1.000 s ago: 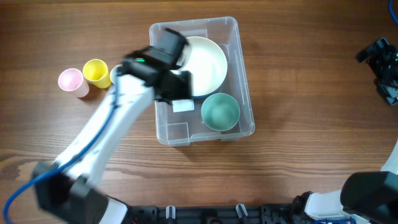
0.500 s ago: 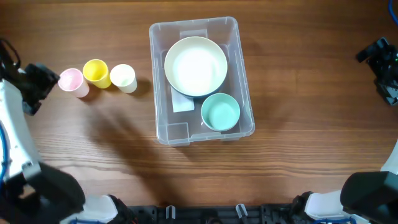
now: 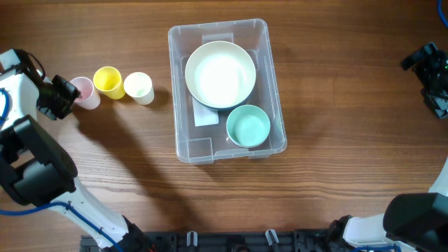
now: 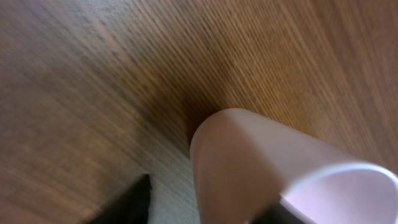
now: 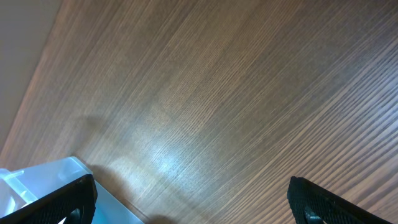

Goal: Pack container
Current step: 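Grip the pink cup with the left gripper, then place the pink cup upright in the bin beside the bowls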

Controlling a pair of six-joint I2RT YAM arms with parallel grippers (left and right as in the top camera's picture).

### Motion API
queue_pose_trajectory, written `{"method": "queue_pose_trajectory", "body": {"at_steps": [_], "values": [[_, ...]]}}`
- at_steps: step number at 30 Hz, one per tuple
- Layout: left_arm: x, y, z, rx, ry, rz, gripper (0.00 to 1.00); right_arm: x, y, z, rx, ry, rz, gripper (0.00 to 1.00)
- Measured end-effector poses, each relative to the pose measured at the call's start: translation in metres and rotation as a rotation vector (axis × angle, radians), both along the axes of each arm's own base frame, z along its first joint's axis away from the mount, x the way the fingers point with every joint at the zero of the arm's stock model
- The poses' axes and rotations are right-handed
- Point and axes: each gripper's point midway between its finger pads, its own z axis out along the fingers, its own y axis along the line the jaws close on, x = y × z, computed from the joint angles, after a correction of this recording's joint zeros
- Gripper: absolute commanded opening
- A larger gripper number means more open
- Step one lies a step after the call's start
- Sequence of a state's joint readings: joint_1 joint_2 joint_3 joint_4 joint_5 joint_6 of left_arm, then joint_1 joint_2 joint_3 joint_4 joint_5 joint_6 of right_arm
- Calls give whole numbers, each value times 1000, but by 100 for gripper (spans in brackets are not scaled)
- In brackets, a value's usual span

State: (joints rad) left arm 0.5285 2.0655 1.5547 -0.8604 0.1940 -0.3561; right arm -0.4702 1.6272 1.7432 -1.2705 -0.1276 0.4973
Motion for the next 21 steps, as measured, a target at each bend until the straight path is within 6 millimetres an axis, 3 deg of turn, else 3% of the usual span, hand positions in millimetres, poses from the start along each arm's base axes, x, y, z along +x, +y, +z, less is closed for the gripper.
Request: {"method": "queue_pose_trajectory", "body": {"at_steps": [2, 7, 10, 12, 16, 19, 20, 21], "values": [[1, -2, -1, -9, -6, -10, 4, 0, 0, 0, 0, 0, 0, 99], [-12, -10, 1, -46, 39, -7, 4, 0, 0, 0, 0, 0, 0, 100], [-24, -14, 19, -49, 56, -2, 4, 0, 0, 0, 0, 0, 0, 100], [-33, -18, 46, -33, 39, 0, 4, 0, 0, 0, 0, 0, 0, 100], [-64, -43, 131, 18, -61, -18, 4, 0, 0, 0, 0, 0, 0, 100], [-77, -100, 188, 38, -185, -163, 4, 0, 0, 0, 0, 0, 0, 99], [-78, -125, 202, 44, -230, -241, 4, 0, 0, 0, -1, 0, 0, 99], [-80, -166, 221, 43, -297, -374, 4, 0, 0, 0, 0, 0, 0, 100]]}}
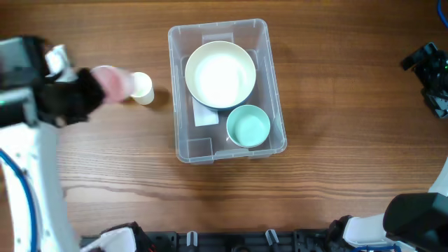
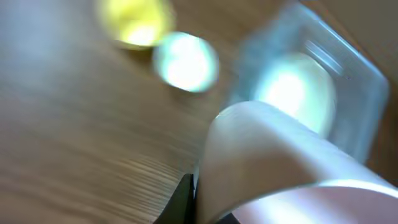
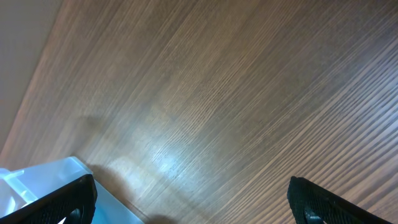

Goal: Pack container
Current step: 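Place the pink cup upright in the bin beside the bowls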

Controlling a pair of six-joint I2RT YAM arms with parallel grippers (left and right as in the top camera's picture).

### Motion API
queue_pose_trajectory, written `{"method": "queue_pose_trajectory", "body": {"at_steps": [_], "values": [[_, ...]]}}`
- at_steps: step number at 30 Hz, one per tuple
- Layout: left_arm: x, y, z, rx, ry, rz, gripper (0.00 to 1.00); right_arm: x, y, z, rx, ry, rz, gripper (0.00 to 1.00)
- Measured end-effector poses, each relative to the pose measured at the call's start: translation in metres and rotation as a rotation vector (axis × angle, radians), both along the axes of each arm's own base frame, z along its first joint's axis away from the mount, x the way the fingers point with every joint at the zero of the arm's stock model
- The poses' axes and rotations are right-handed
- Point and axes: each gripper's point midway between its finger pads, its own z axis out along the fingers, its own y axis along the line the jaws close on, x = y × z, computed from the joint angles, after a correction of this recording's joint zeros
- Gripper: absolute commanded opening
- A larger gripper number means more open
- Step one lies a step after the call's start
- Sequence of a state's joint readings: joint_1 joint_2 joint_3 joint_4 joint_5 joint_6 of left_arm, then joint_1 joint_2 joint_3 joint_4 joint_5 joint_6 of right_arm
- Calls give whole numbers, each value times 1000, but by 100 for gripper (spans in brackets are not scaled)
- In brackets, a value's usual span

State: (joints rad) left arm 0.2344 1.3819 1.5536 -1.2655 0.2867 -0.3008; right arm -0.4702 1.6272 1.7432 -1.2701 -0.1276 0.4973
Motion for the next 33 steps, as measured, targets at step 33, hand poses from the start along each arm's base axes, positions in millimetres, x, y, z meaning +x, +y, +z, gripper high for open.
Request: {"method": "queue_pose_trajectory", "body": {"at_steps": [33], "values": [[-10, -187, -160, 343, 499, -433, 42, 0, 0, 0, 0, 0, 0, 100]]}}
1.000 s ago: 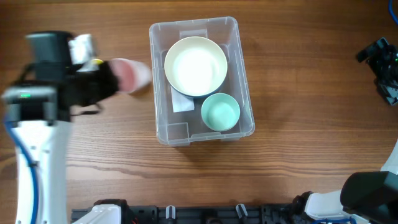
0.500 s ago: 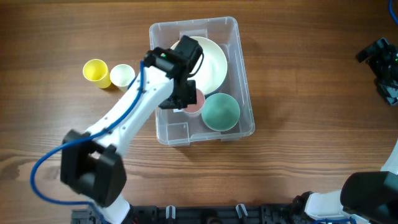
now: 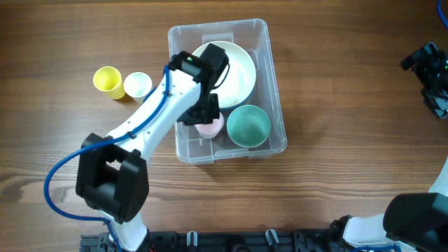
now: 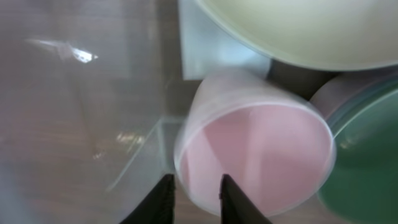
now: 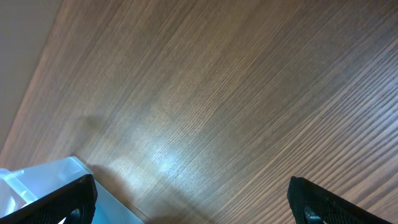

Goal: Pack container
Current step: 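Place the pink cup upright in the bin beside the bowls, then grip the yellow cup with the left gripper and lift, then drop the yellow cup into the pink cup in the bin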

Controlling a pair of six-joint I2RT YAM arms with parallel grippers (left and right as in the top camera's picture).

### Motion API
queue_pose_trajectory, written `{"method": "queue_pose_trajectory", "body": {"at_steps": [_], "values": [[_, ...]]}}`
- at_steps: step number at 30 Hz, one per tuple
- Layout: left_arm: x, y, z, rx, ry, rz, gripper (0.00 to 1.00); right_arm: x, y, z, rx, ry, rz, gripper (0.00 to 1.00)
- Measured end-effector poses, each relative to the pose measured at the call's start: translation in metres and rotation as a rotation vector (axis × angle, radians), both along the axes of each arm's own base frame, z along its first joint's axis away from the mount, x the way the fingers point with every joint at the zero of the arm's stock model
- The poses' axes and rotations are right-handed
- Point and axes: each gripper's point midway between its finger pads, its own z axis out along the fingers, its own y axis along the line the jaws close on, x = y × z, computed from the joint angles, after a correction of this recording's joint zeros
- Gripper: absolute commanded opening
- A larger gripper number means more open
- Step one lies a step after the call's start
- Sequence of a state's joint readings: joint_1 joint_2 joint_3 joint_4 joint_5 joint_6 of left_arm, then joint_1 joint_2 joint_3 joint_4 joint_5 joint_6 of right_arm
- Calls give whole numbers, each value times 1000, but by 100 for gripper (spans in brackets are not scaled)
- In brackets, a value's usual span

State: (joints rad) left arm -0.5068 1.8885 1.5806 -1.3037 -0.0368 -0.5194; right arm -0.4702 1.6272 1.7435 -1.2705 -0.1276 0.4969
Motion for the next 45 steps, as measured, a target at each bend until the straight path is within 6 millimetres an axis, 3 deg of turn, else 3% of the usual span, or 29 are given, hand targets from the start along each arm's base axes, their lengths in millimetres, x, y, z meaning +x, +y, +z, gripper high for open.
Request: {"method": "queue_pose_trajectory", "body": {"at_steps": [1, 3, 6, 9, 12, 15, 18, 21, 23, 25, 26, 28, 33, 35, 37, 39, 40, 41, 42, 43, 45], "values": [[1, 4, 8, 1, 2, 11, 52, 0, 0, 0, 0, 0, 0, 100], [12, 18, 46, -29, -59, 53, 69, 0, 0, 0, 0, 0, 0, 100], [28, 49, 101, -86, -216, 126, 74, 0, 0, 0, 0, 0, 0, 100], [37, 138, 148, -60, -374, 330, 69, 0, 0, 0, 0, 0, 0, 99], [51, 217, 140, -13, -393, 504, 66, 0, 0, 0, 0, 0, 0, 100], [73, 262, 108, -54, -365, 590, 65, 0, 0, 0, 0, 0, 0, 100], [87, 286, 62, -98, -280, 632, 64, 0, 0, 0, 0, 1, 0, 100], [102, 286, 11, -131, -192, 625, 65, 0, 0, 0, 0, 0, 0, 100], [112, 285, -12, -147, -173, 609, 55, 0, 0, 0, 1, 1, 0, 100], [118, 283, -35, -155, -142, 588, 12, 0, 0, 0, 0, 1, 0, 100], [117, 281, -45, -159, -120, 587, 4, 0, 0, 0, 1, 1, 0, 100], [116, 279, -56, -165, -93, 577, 4, 0, 0, 0, 1, 1, 0, 99], [103, 279, -49, -168, -55, 589, 4, 0, 0, 0, 1, 1, 0, 100], [93, 284, -17, -165, -95, 605, 4, 0, 0, 0, 1, 1, 0, 100], [81, 283, 28, -160, -164, 605, 4, 0, 0, 0, 1, 1, 0, 100], [62, 268, 91, -156, -280, 575, 4, 0, 0, 0, 0, 1, 0, 99], [47, 246, 136, -162, -381, 517, 4, 0, 0, 0, 1, 1, 0, 99], [36, 220, 164, -170, -448, 443, 4, 0, 0, 0, 1, 1, 0, 100], [29, 195, 179, -185, -478, 371, 4, 0, 0, 0, 0, 0, 0, 100], [19, 158, 192, -216, -498, 259, 4, 0, 0, 0, 1, 1, 0, 100], [5, 103, 200, -264, -491, 87, 4, 0, 0, 0, 0, 1, 0, 100]]}}
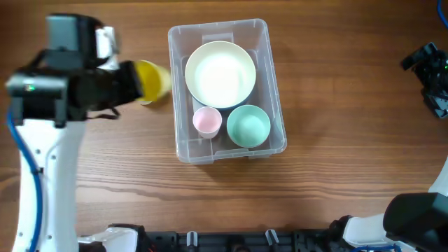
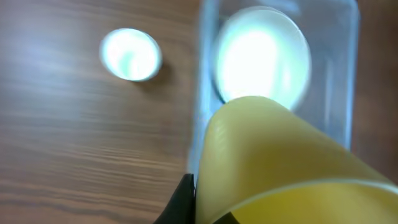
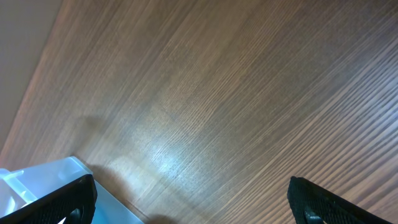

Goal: Pack container
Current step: 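Drop the yellow cup into the pink cup in the bin, then grip the cream cup with the left gripper and lift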

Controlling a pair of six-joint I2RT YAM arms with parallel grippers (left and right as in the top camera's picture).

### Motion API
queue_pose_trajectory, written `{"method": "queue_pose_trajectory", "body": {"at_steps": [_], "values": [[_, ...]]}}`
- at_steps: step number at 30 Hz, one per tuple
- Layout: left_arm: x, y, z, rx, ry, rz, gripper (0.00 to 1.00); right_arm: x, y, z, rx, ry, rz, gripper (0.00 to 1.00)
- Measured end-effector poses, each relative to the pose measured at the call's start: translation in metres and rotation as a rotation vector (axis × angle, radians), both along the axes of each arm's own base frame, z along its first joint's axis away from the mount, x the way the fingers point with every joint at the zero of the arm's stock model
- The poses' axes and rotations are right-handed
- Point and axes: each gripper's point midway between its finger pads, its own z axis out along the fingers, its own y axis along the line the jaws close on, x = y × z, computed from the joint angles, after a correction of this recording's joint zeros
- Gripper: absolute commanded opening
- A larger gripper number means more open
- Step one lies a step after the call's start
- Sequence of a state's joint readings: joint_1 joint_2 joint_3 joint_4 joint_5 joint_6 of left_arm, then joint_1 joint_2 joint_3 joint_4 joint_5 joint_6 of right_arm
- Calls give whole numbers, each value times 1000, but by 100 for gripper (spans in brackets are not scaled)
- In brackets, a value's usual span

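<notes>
A clear plastic container [image 1: 269, 84] stands mid-table. It holds a large cream bowl [image 1: 220, 73], a teal bowl [image 1: 248, 126] and a pink cup [image 1: 207, 121], upright at the front left. My left gripper [image 1: 129, 84] is shut on a yellow cup [image 1: 155, 79], held in the air just left of the container. In the left wrist view the yellow cup [image 2: 280, 155] fills the foreground, and a white cup [image 2: 130, 55] stands on the table beyond it. My right gripper [image 3: 193, 208] is open and empty at the far right.
Wooden table [image 1: 336, 182] all round. The left arm [image 1: 42, 161] rises over the left side of the table. The right arm [image 1: 430, 77] sits at the right edge, well away from the container.
The left gripper has left the container, where the pink cup now stands alone. It now holds the yellow cup, up off the table, to the left of the container. The right arm has not moved.
The left gripper was at the pink cup on the table at the far left, beside the yellow and white cups. Then it held that cup in the air, then had it inside the container. Now the pink cup stays there and the yellow cup is lifted.
</notes>
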State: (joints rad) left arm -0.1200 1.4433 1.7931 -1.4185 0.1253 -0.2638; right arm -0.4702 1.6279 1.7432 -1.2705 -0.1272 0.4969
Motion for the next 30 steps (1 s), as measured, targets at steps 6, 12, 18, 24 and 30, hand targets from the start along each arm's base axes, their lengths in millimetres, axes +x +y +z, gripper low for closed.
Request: {"method": "queue_pose_trajectory", "body": {"at_steps": [6, 12, 18, 24, 30], "values": [[3, -96, -52, 49, 81, -220, 4, 0, 0, 0, 0, 0, 0, 99], [15, -104, -137, 198, 289, -193, 4, 0, 0, 0, 0, 0, 0, 99], [14, -92, -148, 269, 328, -168, 27, 0, 0, 0, 0, 0, 0, 99], [10, -85, -147, 283, 347, -150, 61, 0, 0, 0, 1, 0, 0, 100], [23, 0, -104, 210, 263, 103, 73, 0, 0, 0, 1, 0, 0, 100]]}}
